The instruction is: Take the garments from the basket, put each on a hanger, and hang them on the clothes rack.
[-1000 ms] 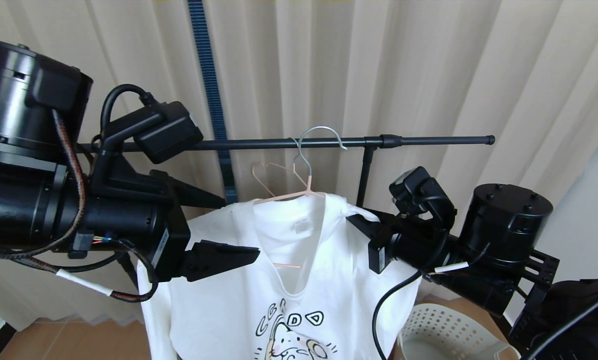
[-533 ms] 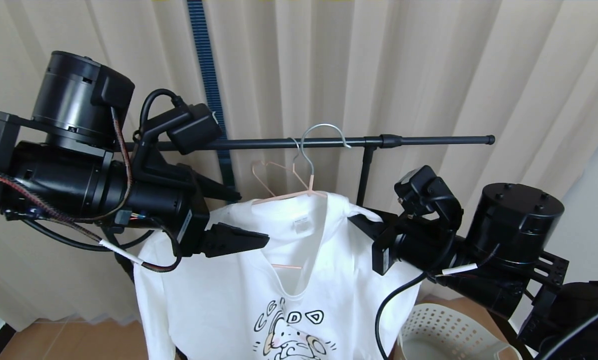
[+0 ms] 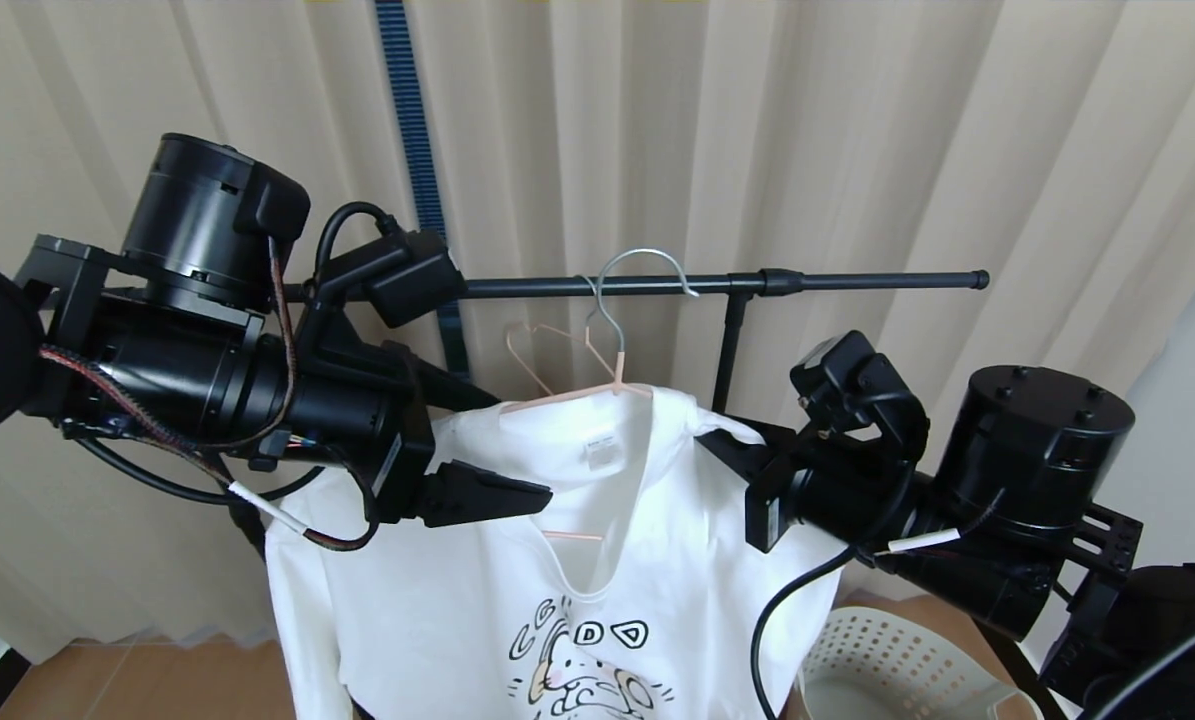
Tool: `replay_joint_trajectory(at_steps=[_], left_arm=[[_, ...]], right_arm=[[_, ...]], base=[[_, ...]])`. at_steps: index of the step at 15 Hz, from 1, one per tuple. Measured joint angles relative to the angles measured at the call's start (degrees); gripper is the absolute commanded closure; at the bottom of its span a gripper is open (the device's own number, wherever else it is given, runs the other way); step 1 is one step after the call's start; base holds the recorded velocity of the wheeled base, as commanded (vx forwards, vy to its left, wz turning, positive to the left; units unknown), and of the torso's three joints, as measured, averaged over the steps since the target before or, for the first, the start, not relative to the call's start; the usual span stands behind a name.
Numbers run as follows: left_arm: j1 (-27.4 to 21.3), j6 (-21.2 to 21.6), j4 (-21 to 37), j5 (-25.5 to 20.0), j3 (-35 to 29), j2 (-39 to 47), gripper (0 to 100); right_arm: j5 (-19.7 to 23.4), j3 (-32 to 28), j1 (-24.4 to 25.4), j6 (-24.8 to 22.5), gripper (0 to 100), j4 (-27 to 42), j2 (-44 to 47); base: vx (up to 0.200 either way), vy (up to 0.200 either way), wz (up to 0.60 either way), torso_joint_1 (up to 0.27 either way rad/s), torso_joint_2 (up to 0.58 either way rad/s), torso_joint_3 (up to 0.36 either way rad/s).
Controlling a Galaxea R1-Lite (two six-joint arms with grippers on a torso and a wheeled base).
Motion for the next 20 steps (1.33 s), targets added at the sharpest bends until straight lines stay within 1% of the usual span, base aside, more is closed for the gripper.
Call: replay_joint_trajectory(at_steps=[3, 4, 10, 13, 15, 16, 18, 20], left_arm=[[0.0, -0.02, 0.0, 0.05, 0.11, 0.5, 0], [-0.02, -0.05, 0.0, 0.16, 0.17, 0.6, 100], [-0.18, 0.05, 0.07, 0.68, 1.27, 0.3, 100], [-0.09, 0.05, 0.05, 2.55, 1.9, -0.48, 100], [-0.05, 0.05, 0.02, 2.82, 2.01, -0.87, 100], [0.0, 0.02, 0.0, 3.15, 2.05, -1.07, 100], [0.11, -0.02, -0.11, 4.6, 2.07, -1.29, 100], [0.0, -0.18, -0.2, 4.66, 2.07, -1.46, 100]], right_arm=[[0.0, 0.22, 0.2, -0.02, 100, 0.0, -0.37], [0.0, 0.29, 0.48, 0.0, 100, 0.0, -0.54], [-0.09, 0.49, 0.72, 0.04, 100, -0.13, -1.05], [-0.01, 0.79, 1.01, -1.54, 100, -0.22, -1.35], [-0.01, 0.82, 1.01, -1.87, 100, -0.22, -1.55], [-0.04, 0.82, 1.01, -1.85, 0, -0.22, -1.58], [-0.04, 0.79, 0.99, -1.85, 0, -0.38, -1.77], [-0.04, 0.82, 0.91, -1.94, 0, -0.02, -2.18]], base=[[0.0, 0.0, 0.0, 0.0, 0.0, 0.0], [0.0, 0.0, 0.0, 0.0, 0.0, 0.0], [0.0, 0.0, 0.0, 0.0, 0.0, 0.0], [0.0, 0.0, 0.0, 0.0, 0.0, 0.0], [0.0, 0.0, 0.0, 0.0, 0.0, 0.0], [0.0, 0.0, 0.0, 0.0, 0.0, 0.0], [0.0, 0.0, 0.0, 0.0, 0.0, 0.0], [0.0, 0.0, 0.0, 0.0, 0.0, 0.0]])
